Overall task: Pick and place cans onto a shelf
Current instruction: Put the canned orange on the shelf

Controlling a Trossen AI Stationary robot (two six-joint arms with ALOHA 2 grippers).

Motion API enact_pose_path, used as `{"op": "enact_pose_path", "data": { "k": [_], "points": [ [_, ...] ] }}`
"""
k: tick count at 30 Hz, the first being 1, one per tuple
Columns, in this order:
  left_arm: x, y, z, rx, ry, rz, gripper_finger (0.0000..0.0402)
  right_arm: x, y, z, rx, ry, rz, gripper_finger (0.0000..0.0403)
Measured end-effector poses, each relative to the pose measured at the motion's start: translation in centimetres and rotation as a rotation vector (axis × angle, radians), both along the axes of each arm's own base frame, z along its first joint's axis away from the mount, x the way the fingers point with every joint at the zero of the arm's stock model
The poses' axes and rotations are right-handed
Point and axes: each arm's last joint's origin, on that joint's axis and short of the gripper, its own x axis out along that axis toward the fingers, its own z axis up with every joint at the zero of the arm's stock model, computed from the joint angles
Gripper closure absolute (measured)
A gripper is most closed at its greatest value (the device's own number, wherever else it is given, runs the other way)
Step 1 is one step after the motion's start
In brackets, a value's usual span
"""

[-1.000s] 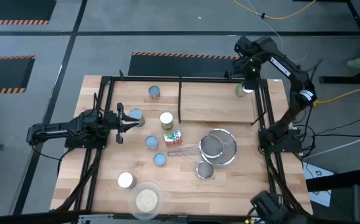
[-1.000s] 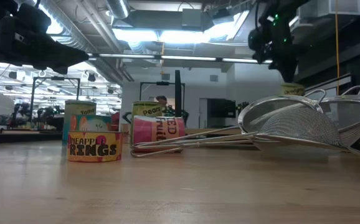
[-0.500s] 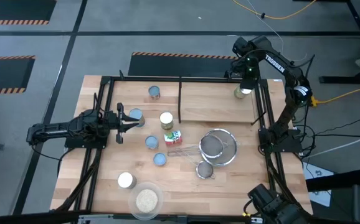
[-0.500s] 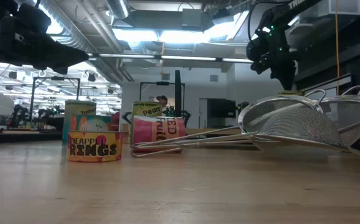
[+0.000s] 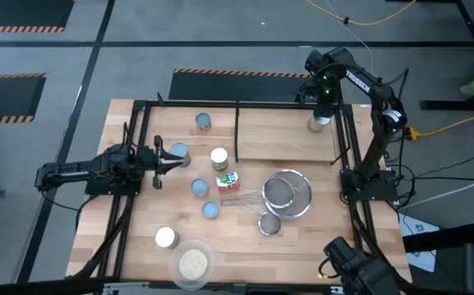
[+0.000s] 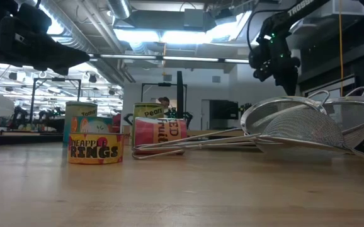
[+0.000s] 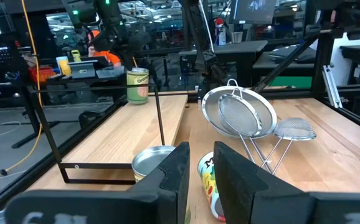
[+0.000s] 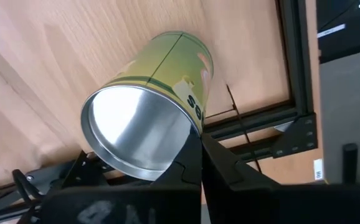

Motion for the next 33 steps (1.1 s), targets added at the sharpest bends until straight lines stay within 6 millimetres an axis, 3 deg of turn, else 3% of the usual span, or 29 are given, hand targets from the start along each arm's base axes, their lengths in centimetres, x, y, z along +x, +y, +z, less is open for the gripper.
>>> {"op": "enact_pose_path", "data": {
  "k": [20, 33],
  "points": [
    [0.0, 0.0, 0.02, 0.0, -0.001, 0.0, 0.0335, 0.21, -0.41, -0.8, 0.033, -0.006, -0.027, 0.0387],
    [0.0, 0.0, 0.01, 0.0, -0.001, 0.0, 0.0335, 0.21, -0.43, -0.8, 0.03, -0.005, -0.031, 0.031]
  ]
}}
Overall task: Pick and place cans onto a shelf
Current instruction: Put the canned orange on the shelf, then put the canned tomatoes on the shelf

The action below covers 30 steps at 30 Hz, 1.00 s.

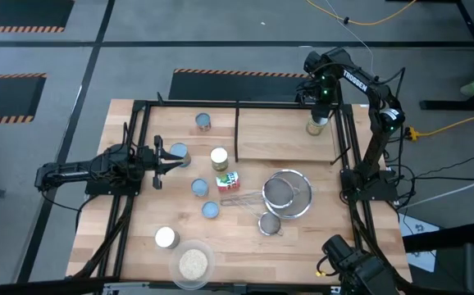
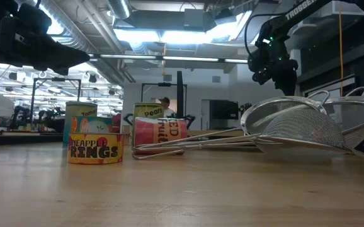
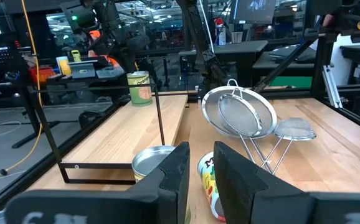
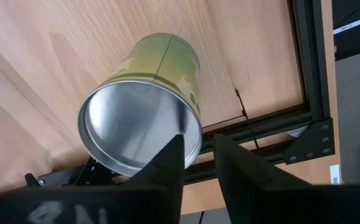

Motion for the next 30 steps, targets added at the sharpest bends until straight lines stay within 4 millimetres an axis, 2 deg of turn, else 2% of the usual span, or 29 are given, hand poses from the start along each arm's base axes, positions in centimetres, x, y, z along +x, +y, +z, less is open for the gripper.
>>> {"op": "enact_pose_path", "data": {
  "k": [10, 17, 24, 30],
  "points": [
    [0.0, 0.0, 0.0, 0.0, 0.0, 0.0, 0.0335, -0.1, 0.1, 0.2, -0.009, -0.006, 0.002, 0.0307],
    [0.0, 0.0, 0.1, 0.001, -0.007, 0.0, 0.0335, -0.9, 1.6, 2.9, -0.084, -0.066, -0.001, 0.0307],
    [-0.1, 0.0, 1.0, 0.015, -0.104, 0.0, 0.0335, -0.6, 5.1, 6.5, -0.042, -0.36, -0.026, 0.0307],
    [-0.3, -0.1, 2.1, 0.03, -0.22, -0.001, 0.0335, 0.7, 9.5, 9.6, -0.064, -0.546, 0.099, 0.0307]
  ]
}}
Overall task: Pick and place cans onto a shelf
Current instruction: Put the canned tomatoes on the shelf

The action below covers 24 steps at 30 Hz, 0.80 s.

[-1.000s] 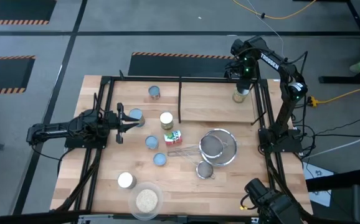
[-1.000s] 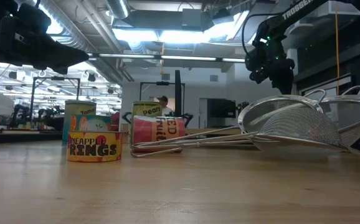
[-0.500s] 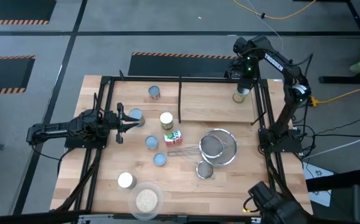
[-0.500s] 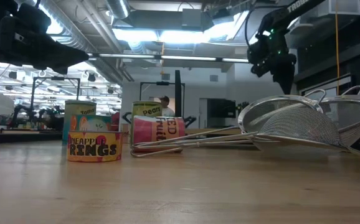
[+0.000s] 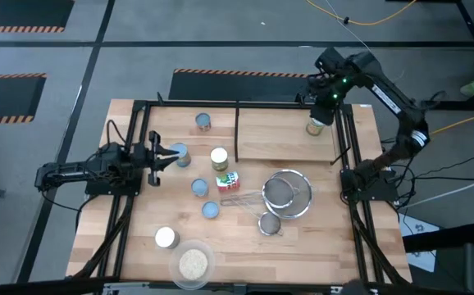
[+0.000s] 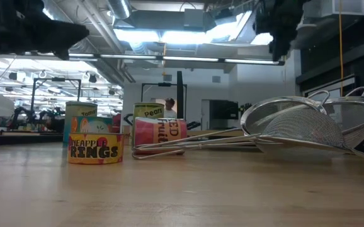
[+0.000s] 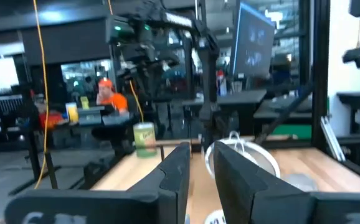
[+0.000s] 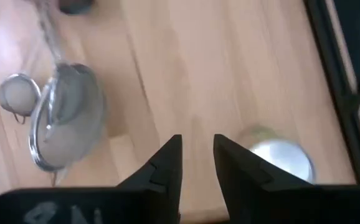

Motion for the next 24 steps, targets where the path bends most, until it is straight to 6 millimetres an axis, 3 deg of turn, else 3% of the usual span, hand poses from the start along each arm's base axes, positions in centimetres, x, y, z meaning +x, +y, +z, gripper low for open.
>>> {"op": "enact_pose_path", "data": {
  "k": [8, 24],
  "points": [
    [0.0, 0.0, 0.8, -0.022, -0.027, -0.007, 0.0335, 3.1, 5.5, 2.6, -0.11, -0.183, 0.146, 0.0307],
    [2.4, 0.4, 4.2, -0.159, 0.155, 0.007, 0.0335, 8.3, 13.0, 3.9, -0.178, -0.423, 0.454, 0.0307]
  ]
}}
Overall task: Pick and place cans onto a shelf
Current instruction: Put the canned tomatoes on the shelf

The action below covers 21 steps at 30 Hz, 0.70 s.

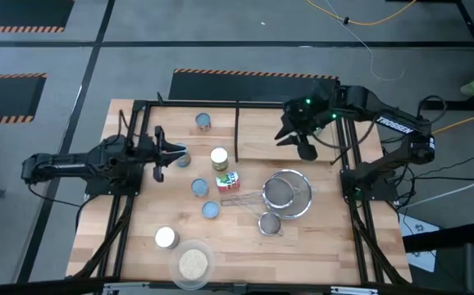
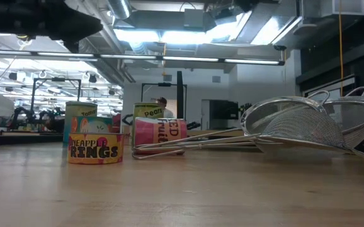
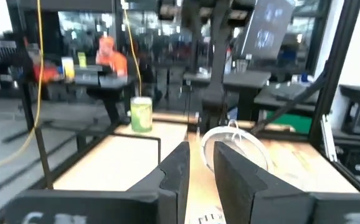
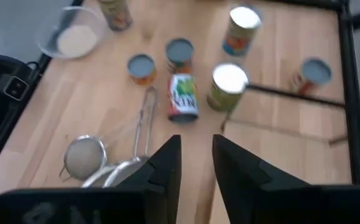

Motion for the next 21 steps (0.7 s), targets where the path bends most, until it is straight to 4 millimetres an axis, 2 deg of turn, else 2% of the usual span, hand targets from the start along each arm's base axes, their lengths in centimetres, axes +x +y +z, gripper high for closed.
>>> {"op": "enact_pose_path", "data": {
  "k": [5, 10, 15, 21],
  "points": [
    [1.3, 0.2, 1.4, -0.019, 0.107, 0.001, 0.0335, 0.9, 1.7, -0.8, -0.005, -0.021, 0.068, 0.0307],
    [2.3, 0.4, 3.0, -0.04, 0.223, 0.017, 0.0335, 2.3, 2.5, -4.9, 0.006, -0.002, 0.099, 0.0307],
    [2.7, 0.7, 4.5, -0.185, 0.407, 0.125, 0.0335, 2.9, 2.6, -9.3, 0.049, 0.044, 0.065, 0.0307],
    [3.1, 0.9, 5.2, -0.326, 0.673, 0.219, 0.0335, 3.0, 2.6, -12.8, 0.077, 0.066, 0.037, 0.0307]
  ]
}}
